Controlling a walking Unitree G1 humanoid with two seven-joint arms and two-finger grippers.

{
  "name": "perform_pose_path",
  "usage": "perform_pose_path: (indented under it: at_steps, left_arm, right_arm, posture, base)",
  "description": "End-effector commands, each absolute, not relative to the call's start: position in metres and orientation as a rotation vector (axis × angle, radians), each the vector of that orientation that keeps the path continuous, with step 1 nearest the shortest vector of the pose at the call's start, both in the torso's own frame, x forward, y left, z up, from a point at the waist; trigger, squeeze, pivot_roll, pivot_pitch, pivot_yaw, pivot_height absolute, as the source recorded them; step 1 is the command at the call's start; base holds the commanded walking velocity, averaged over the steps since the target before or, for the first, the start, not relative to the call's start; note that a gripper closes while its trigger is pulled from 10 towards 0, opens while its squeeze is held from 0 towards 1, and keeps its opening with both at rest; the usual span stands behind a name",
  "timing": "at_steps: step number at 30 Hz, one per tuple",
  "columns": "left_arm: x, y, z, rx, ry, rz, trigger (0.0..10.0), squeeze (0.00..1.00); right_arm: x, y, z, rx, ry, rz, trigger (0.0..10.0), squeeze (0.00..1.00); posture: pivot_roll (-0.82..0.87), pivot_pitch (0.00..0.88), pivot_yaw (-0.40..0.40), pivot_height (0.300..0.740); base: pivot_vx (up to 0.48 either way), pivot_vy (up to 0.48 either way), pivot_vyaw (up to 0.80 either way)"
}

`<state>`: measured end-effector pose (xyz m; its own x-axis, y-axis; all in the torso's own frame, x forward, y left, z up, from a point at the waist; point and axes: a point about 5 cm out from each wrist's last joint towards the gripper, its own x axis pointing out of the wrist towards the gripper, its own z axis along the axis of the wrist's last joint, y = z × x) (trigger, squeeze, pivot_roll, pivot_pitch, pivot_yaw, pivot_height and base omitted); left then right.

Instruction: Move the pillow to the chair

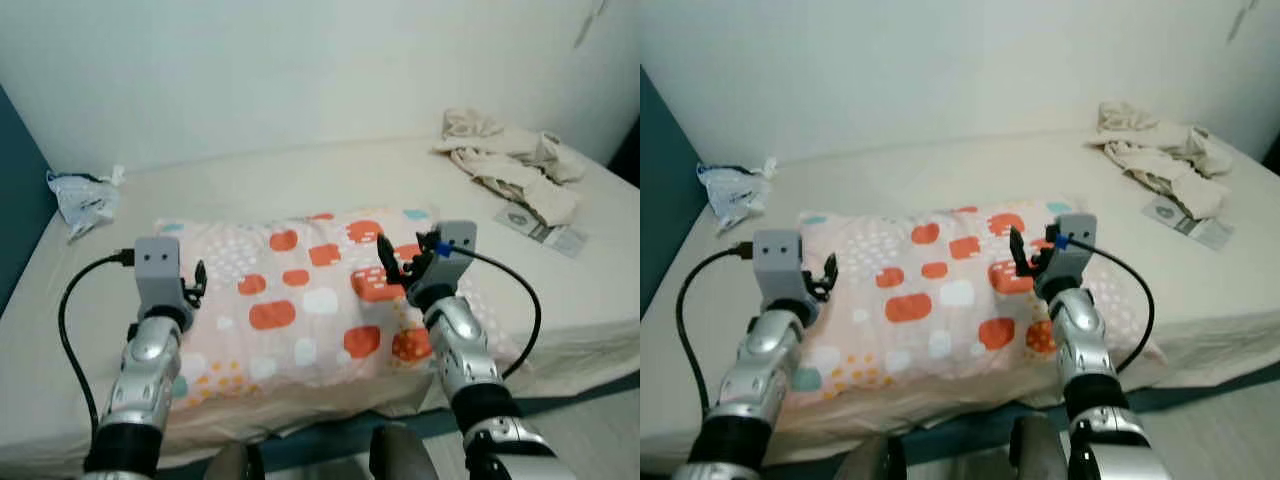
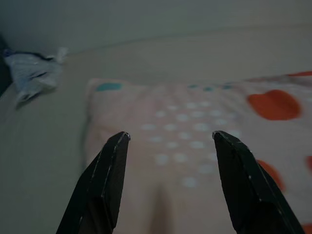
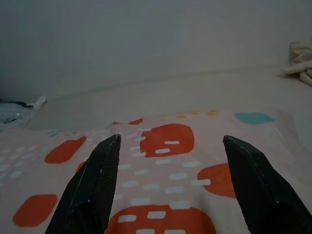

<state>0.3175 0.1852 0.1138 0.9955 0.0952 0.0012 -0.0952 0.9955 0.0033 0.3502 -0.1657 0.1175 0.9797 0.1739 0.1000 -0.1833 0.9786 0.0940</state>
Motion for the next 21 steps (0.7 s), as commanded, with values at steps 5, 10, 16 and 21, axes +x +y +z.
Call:
perform_pose_path:
  at_steps: [5, 10, 16, 21]
  left_arm:
    - [0.3139, 0.1758, 0.1119, 0.006, 0.015, 0.059, 10.0, 0.00]
    - [0.3118, 0.1709, 0.1136, 0.015, 0.023, 0.038, 10.0, 0.00]
    - [0.3098, 0.1702, 0.1112, 0.031, 0.032, 0.028, 10.0, 0.00]
    - [0.3087, 0.1724, 0.1098, 0.031, 0.041, 0.032, 10.0, 0.00]
  right_arm:
    - [0.3471, -0.1584, 0.1156, 0.108, -0.084, 0.190, 10.0, 0.00]
    - [0.3443, -0.1561, 0.1138, 0.113, -0.072, 0.200, 10.0, 0.00]
    - [0.3429, -0.1561, 0.1127, 0.119, -0.061, 0.204, 10.0, 0.00]
    - [0.3421, -0.1545, 0.1113, 0.122, -0.053, 0.210, 10.0, 0.00]
  posture:
    - [-0.01, 0.025, -0.006, 0.677]
    - [-0.01, 0.026, -0.001, 0.702]
    - [-0.01, 0.021, -0.003, 0.732]
    - [-0.01, 0.020, -0.007, 0.740]
  base:
    - [0.000, 0.000, 0.00]
    - [0.000, 0.000, 0.00]
    - [0.000, 0.000, 0.00]
    - [0.000, 0.000, 0.00]
